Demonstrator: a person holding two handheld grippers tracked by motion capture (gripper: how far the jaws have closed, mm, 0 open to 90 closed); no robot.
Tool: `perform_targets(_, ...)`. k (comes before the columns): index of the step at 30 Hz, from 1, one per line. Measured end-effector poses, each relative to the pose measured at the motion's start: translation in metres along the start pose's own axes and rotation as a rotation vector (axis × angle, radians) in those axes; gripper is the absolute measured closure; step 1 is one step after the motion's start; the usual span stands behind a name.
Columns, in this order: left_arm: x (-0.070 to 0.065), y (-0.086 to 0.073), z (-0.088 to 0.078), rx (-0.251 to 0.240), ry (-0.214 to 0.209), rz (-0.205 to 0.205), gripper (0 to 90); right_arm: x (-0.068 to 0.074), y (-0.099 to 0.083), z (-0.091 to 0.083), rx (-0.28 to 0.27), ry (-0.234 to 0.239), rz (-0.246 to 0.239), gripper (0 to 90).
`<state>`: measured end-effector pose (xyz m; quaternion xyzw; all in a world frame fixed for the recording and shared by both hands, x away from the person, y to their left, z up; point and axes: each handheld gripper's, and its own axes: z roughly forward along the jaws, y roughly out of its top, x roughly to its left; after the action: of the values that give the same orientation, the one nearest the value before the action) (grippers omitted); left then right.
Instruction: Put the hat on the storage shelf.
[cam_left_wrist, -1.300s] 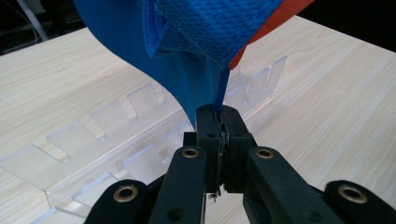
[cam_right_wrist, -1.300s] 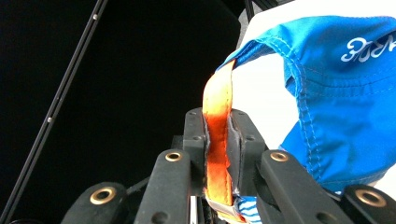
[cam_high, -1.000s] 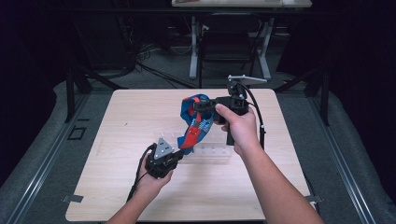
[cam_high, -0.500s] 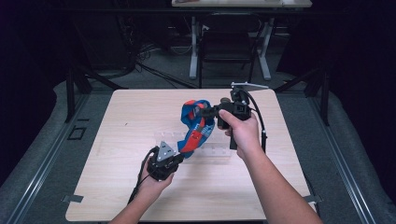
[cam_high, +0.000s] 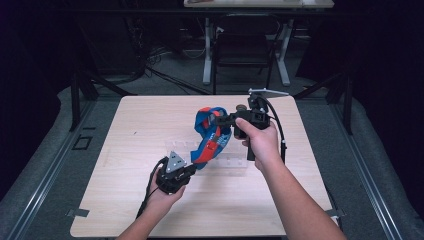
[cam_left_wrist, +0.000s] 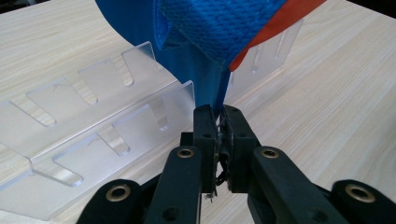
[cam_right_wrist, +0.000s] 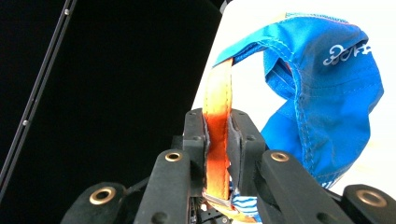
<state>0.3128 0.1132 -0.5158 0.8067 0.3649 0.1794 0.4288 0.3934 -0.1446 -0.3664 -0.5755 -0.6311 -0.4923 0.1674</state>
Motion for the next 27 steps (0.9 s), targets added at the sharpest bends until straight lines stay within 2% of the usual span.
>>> perform_targets(10,0.004,-0.001,-0.006,-0.004,0.003,-0.002,77.0,-0.002,0.0,-0.001,0.001,-0.022,-0.006,78.1)
perform_targets(18,0.009,-0.003,-0.012,-0.007,-0.001,-0.024,71.1,-0.007,-0.001,0.002,0.014,-0.036,-0.002,77.8)
perform_targets(26,0.013,-0.004,-0.019,-0.011,0.0,-0.033,65.9,-0.013,-0.002,-0.001,0.009,-0.032,0.003,73.0)
perform_targets(27,0.014,-0.005,-0.021,-0.015,0.002,-0.045,65.1,-0.014,-0.003,-0.004,0.003,-0.037,-0.006,72.3)
